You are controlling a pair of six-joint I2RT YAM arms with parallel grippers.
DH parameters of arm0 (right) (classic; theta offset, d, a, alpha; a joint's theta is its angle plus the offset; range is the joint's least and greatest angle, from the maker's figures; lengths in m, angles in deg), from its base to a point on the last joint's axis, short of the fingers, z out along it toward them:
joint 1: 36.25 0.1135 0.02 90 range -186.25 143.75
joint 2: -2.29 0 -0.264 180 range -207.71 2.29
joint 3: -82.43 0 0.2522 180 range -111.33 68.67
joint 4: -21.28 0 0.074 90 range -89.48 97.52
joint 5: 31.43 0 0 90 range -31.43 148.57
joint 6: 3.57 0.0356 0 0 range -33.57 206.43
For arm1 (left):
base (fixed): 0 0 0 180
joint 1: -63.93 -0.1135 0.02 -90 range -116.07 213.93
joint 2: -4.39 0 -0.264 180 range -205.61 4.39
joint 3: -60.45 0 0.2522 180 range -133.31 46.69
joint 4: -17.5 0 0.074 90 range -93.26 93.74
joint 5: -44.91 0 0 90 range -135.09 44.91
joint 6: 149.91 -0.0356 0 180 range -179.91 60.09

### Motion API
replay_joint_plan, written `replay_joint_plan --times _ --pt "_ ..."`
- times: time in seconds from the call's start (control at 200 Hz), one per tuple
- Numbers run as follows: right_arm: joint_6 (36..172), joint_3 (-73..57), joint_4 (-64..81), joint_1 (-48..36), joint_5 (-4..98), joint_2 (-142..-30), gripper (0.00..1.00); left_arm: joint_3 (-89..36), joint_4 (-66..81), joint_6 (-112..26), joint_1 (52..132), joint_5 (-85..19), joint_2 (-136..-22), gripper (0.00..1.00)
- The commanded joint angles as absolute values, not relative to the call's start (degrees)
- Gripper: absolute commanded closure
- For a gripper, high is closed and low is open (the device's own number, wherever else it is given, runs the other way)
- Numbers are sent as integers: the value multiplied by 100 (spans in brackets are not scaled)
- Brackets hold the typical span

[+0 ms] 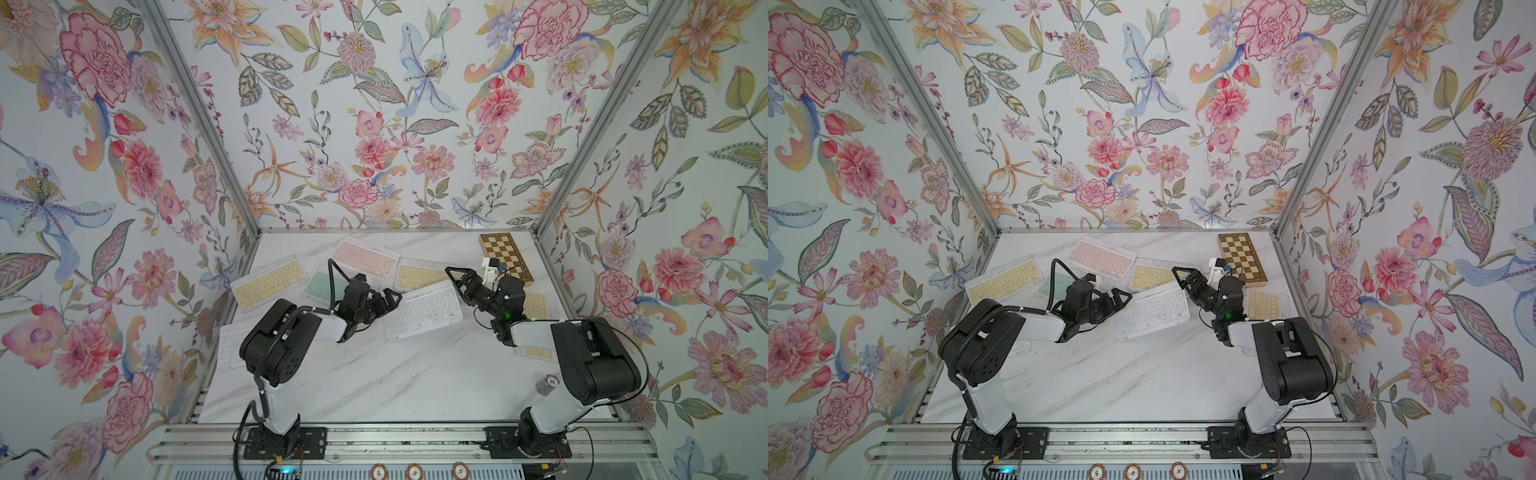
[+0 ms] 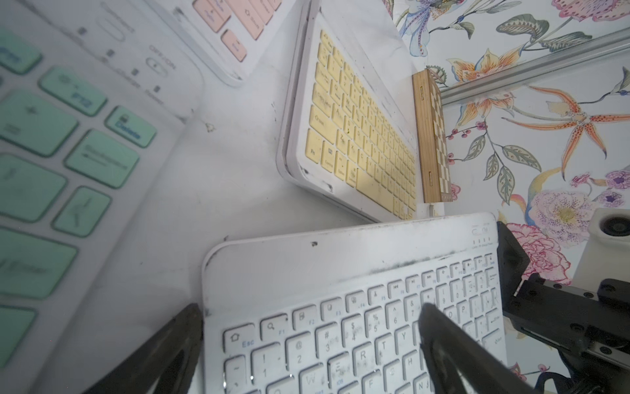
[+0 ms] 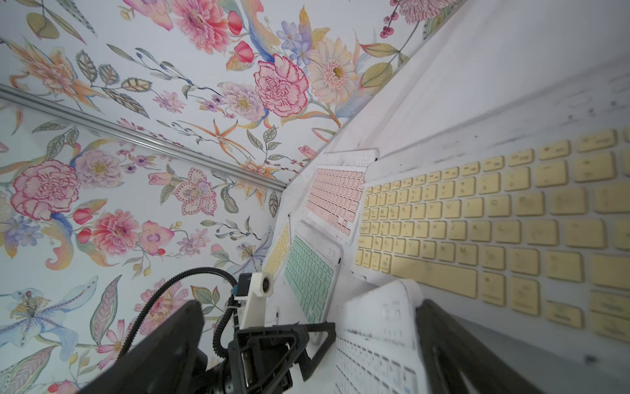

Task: Stack the numeric keypads
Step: Pick up the numeric keypad from the center of the board.

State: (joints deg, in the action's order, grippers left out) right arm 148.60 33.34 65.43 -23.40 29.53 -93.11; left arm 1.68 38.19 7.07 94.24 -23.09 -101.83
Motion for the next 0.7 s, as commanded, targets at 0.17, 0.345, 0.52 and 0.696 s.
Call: replay_joint_plan --times 0.17,0.345,0.52,0.696 --pt "16591 3263 7802 -1563 3359 -10250 1 422 4932 1455 9575 -1974 -9932 1" --pt "17087 3420 8443 -1183 4233 -10321 1 588 5135 1559 9575 -2061 -9915 1" --pt "17214 3558 8355 -864 4872 -10021 1 657 5142 1545 9575 -2109 -9880 1" --pt "17199 3545 8011 -693 5079 -9743 1 670 5144 1541 9575 -2137 -9888 1"
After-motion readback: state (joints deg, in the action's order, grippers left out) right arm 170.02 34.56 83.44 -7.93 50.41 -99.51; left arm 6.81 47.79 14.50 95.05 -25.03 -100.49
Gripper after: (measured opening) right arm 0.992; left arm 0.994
